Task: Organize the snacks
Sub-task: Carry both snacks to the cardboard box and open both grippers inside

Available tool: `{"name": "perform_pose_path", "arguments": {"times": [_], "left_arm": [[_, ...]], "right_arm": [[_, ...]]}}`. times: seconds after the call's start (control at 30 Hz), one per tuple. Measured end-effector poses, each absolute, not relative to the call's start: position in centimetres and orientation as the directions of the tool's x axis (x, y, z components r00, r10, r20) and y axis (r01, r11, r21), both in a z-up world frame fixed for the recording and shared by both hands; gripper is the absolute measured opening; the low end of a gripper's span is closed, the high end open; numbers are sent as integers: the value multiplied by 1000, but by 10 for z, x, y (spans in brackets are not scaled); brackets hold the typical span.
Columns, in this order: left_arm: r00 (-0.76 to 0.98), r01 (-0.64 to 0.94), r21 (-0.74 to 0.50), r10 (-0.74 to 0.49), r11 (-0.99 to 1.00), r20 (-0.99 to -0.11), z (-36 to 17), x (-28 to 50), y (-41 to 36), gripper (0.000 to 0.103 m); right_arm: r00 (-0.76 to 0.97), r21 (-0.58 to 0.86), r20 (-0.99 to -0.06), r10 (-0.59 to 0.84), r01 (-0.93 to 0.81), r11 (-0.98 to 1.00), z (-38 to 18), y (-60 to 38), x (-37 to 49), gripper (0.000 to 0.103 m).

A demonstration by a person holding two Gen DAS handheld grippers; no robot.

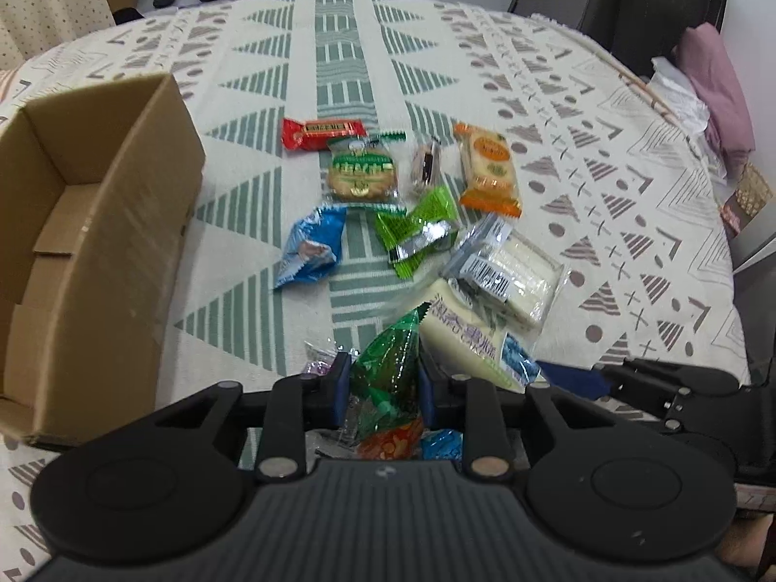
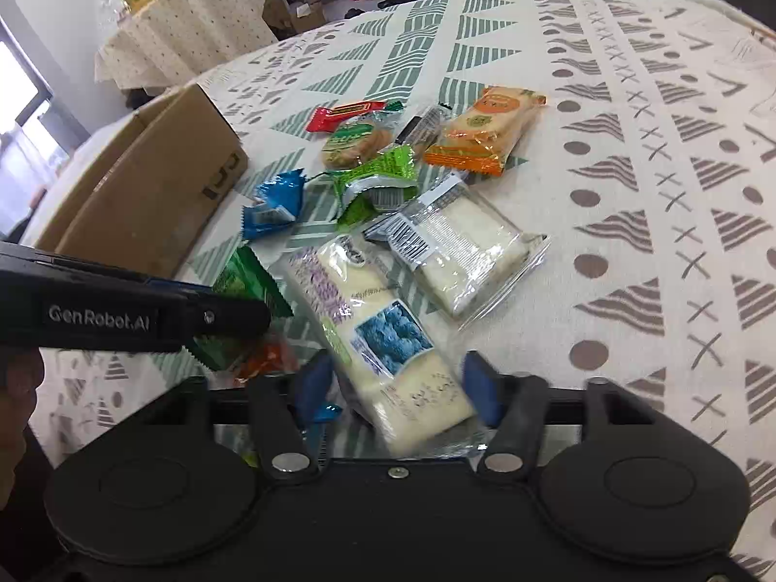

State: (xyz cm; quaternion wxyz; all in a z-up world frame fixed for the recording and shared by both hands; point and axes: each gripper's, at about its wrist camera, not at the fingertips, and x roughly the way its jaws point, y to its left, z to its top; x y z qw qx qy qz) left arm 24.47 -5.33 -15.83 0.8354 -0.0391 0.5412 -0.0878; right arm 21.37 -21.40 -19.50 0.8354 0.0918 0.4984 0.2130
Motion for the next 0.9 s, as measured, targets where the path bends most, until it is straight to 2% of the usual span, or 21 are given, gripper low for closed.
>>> {"name": "perform_pose_path", "arguments": {"times": [0.17,0.9], "left_arm": [[440,80,-181,-198,980,-876,-141,233,-41,27],[599,-19,-236,-178,972,-781,-73,191,43,27]], "right_arm": [[424,377,-781,458,-266,887,-186,-213,207,43],[571,362,-685,452,-271,892,-115,-177,178,41]]}}
